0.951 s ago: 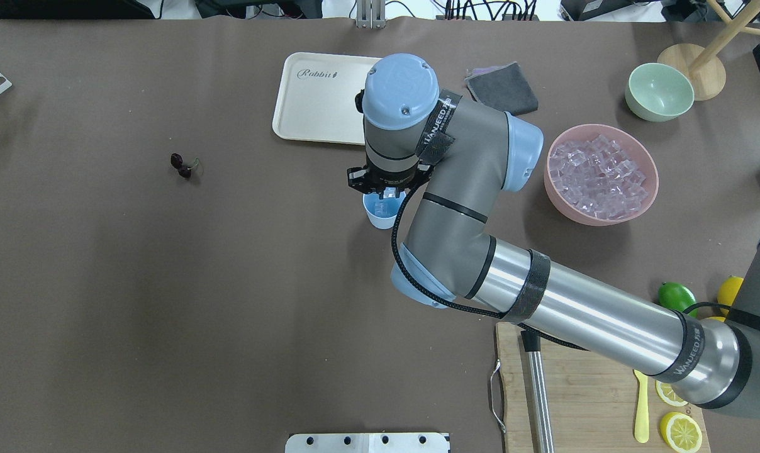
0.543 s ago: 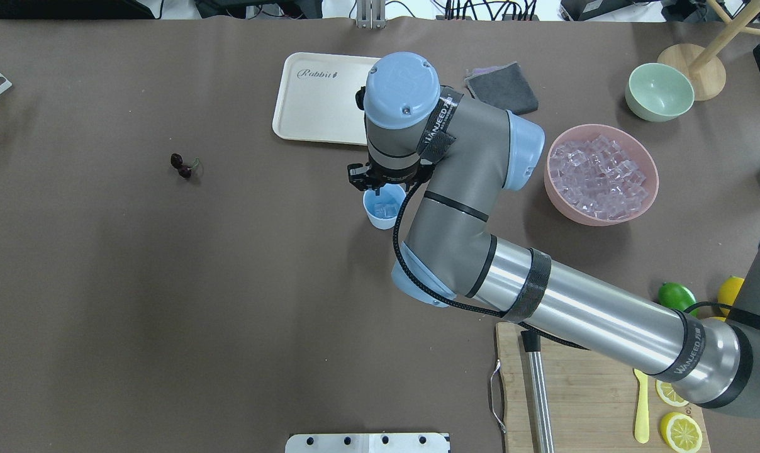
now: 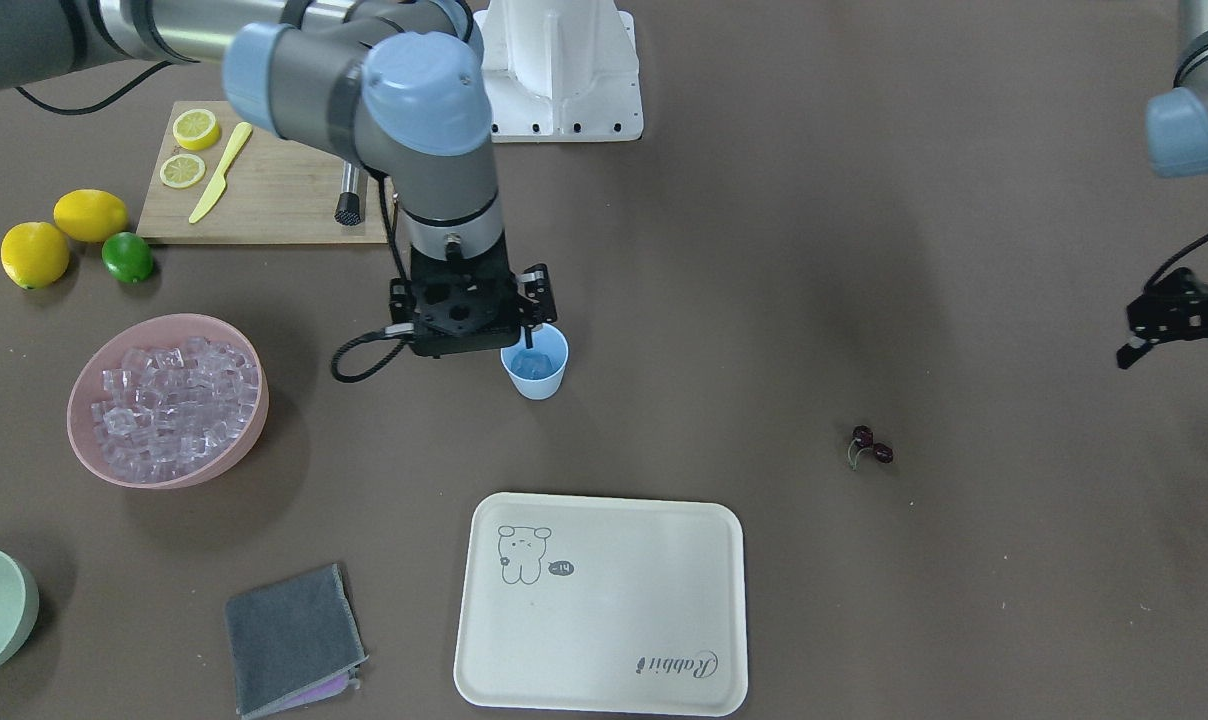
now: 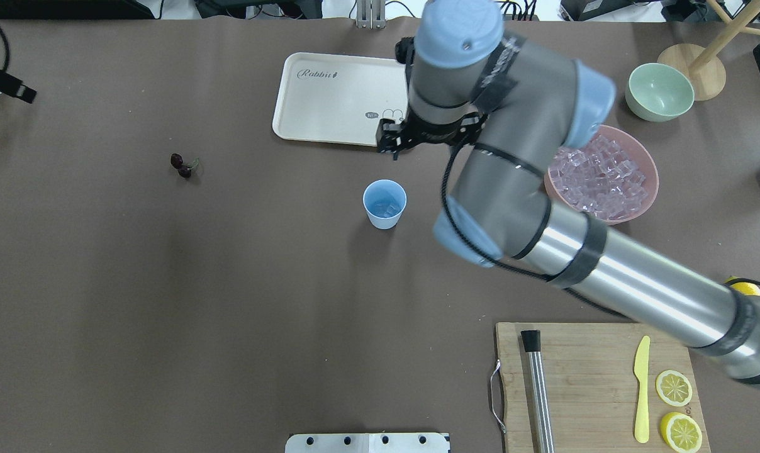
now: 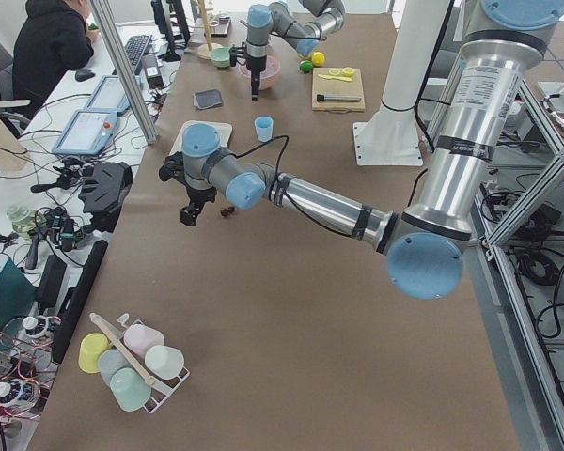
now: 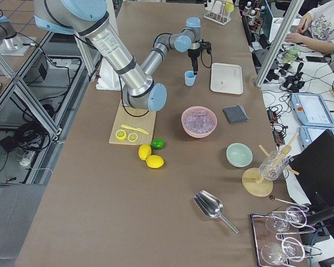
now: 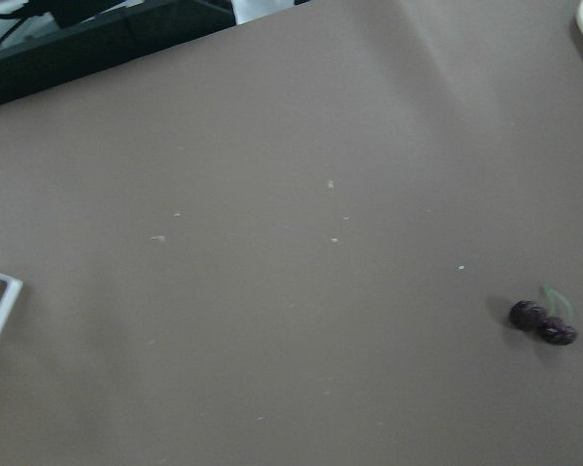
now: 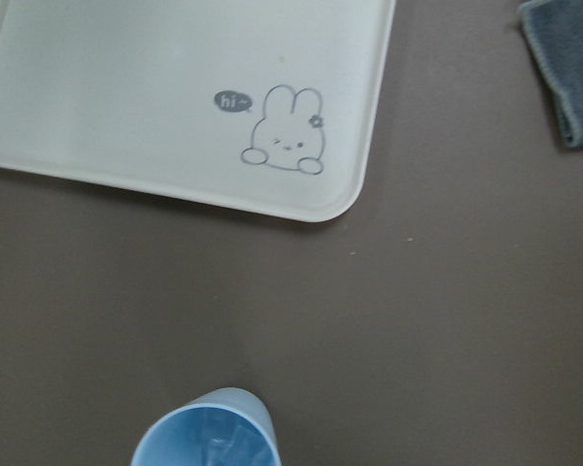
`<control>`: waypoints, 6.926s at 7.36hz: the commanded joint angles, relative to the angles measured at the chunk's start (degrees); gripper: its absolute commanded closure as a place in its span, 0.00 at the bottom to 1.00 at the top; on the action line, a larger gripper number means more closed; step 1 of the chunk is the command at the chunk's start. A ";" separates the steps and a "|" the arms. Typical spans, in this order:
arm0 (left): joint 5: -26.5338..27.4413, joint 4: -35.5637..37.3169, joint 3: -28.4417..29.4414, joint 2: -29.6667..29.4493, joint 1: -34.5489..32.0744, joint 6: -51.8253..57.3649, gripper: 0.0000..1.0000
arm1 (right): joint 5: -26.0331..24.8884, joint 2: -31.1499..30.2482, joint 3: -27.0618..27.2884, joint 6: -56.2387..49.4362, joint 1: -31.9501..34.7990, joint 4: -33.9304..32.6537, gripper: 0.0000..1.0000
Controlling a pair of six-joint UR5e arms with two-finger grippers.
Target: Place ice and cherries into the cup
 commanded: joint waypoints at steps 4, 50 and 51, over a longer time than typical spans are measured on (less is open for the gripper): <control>17.57 -15.83 17.83 -10.41 18.17 -13.58 0.02 | 10.99 -26.43 7.14 -45.49 23.97 -1.44 0.01; -1.32 1.00 0.38 3.66 -7.53 -10.90 0.03 | 20.32 -40.44 -6.66 -52.53 33.15 24.23 0.01; -1.32 6.98 -0.66 4.88 -10.87 -2.88 0.03 | 20.23 -40.45 -7.09 -52.70 33.59 24.15 0.01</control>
